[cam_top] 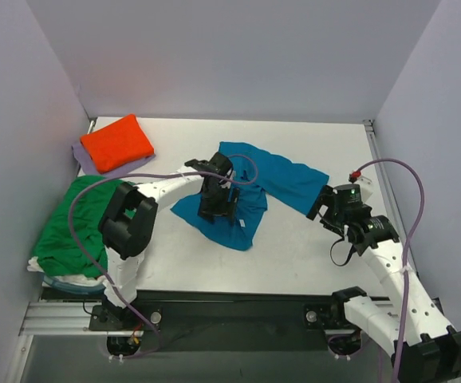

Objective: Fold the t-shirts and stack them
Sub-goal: Move the tshirt to the center of the board, then flatten out the tshirt

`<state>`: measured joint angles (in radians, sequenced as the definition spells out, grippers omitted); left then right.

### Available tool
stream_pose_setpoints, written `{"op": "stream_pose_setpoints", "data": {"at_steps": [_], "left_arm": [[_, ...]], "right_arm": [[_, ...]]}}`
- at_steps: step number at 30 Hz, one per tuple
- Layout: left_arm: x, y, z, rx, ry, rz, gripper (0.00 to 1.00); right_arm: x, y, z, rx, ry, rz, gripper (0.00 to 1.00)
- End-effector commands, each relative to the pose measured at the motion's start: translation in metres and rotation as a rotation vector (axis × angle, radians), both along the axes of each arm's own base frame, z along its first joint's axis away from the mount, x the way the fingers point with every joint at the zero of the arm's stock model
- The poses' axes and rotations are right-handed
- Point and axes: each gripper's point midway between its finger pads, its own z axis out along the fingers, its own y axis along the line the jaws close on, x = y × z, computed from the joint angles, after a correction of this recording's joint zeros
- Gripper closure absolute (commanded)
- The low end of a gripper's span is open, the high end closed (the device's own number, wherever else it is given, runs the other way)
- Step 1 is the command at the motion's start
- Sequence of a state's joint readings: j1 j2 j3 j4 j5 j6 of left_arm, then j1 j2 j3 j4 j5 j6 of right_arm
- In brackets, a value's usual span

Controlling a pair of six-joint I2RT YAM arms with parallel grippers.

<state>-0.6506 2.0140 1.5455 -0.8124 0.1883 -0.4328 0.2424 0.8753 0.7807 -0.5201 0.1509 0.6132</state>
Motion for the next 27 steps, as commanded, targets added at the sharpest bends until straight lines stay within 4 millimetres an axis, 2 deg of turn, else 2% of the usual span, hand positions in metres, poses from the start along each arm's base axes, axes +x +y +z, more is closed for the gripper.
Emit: {"op": "stream_pose_setpoints", "data": {"at_steps": [1, 4, 5, 10, 12, 16, 22, 27], "left_arm": [[0.015, 0.008, 0.099, -0.2, -0.264, 0.071, 0.19], [0.013, 0.035, 0.098, -0.151, -0.297, 0.164, 0.17], [0.008, 0.046, 0.085, -0.121, -0.273, 0.186, 0.17], [0.002, 0.079, 0.059, -0.025, -0.193, 0.262, 0.17], [0.002, 0.085, 0.053, -0.008, -0.176, 0.273, 0.17], [0.0, 0.082, 0.038, -0.038, -0.114, 0.285, 0.17], [0.002, 0.084, 0.017, -0.028, -0.054, 0.283, 0.17], [0.002, 0.085, 0.001, -0.026, -0.007, 0.287, 0.25]], "right_arm": [[-0.007, 0.003, -0.014, 0.013, 0.071, 0.01, 0.1], [-0.006, 0.006, -0.023, 0.019, 0.124, 0.021, 0.1], [-0.005, 0.008, -0.029, 0.016, 0.155, 0.027, 0.1], [0.01, 0.014, -0.039, 0.019, 0.226, 0.042, 0.1], [0.017, 0.016, -0.041, 0.017, 0.236, 0.046, 0.1], [0.034, 0.018, -0.045, 0.007, 0.255, 0.051, 0.11], [0.051, 0.019, -0.066, 0.013, 0.314, 0.054, 0.14], [0.061, 0.016, -0.078, 0.018, 0.343, 0.052, 0.18]]}}
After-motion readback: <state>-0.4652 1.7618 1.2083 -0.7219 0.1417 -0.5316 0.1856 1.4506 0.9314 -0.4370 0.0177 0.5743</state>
